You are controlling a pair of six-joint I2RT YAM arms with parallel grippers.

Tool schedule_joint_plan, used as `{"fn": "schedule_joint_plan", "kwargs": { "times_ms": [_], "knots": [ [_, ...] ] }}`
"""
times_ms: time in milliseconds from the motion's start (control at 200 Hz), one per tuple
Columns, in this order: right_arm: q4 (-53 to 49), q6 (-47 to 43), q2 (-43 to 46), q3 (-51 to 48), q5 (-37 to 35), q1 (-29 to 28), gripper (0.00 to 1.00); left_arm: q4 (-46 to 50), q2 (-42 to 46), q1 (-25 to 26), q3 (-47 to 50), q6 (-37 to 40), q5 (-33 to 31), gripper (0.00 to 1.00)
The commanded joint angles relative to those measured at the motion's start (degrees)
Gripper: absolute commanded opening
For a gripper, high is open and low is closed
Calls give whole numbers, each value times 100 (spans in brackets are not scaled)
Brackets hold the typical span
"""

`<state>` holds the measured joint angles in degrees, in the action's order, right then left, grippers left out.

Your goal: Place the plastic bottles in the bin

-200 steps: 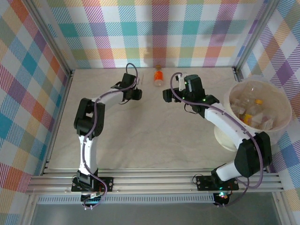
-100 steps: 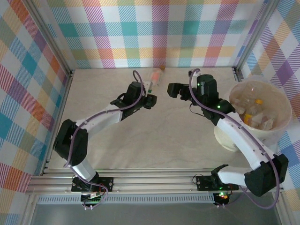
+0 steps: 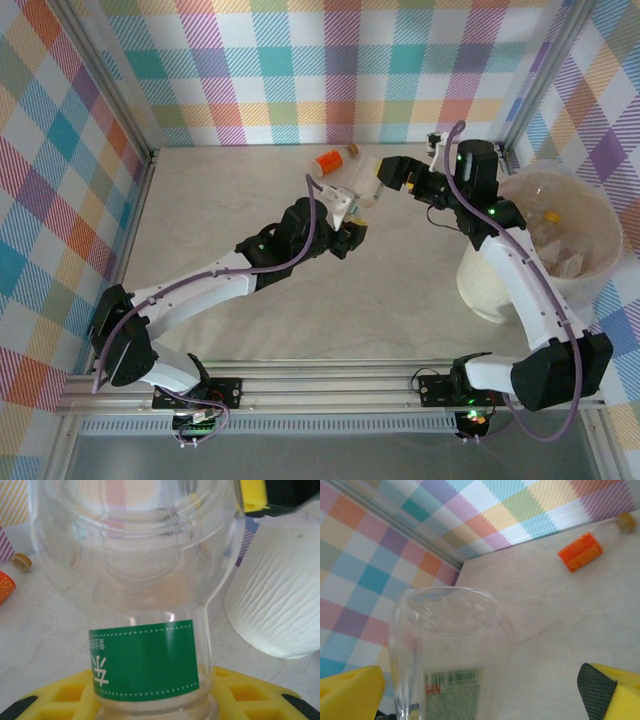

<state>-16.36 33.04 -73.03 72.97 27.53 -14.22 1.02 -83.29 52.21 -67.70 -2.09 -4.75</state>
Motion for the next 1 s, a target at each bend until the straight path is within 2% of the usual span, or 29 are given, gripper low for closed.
{"fn": "schedule_joint_plan", "kwargs": {
  "times_ms": [0,115,190,350,380,675,740,880,995],
  "knots": [
    [99,104,-67,166,721,-28,100,-143,41,202,-292,347,190,34],
    [469,127,38,-51,913,-28,100,-163,-25,220,-381,366,350,34],
    [440,138,58,-81,879,-28,96,-232,-33,225,-390,372,446,34],
    [352,79,98,-29,873,-28,85,-174,-95,229,-454,387,431,34],
    [333,45,113,-13,860,-28,80,-150,-101,229,-470,388,416,34],
    [81,-338,345,42,426,-28,54,-48,-177,229,-575,401,395,36],
    [71,-396,389,42,293,-28,50,-42,-155,229,-591,385,416,43],
    [-131,-680,545,163,-203,-13,47,-144,-92,229,-528,311,272,81],
    [-698,-1420,809,516,-1168,23,47,-362,61,220,-343,245,151,94]
  ]
}}
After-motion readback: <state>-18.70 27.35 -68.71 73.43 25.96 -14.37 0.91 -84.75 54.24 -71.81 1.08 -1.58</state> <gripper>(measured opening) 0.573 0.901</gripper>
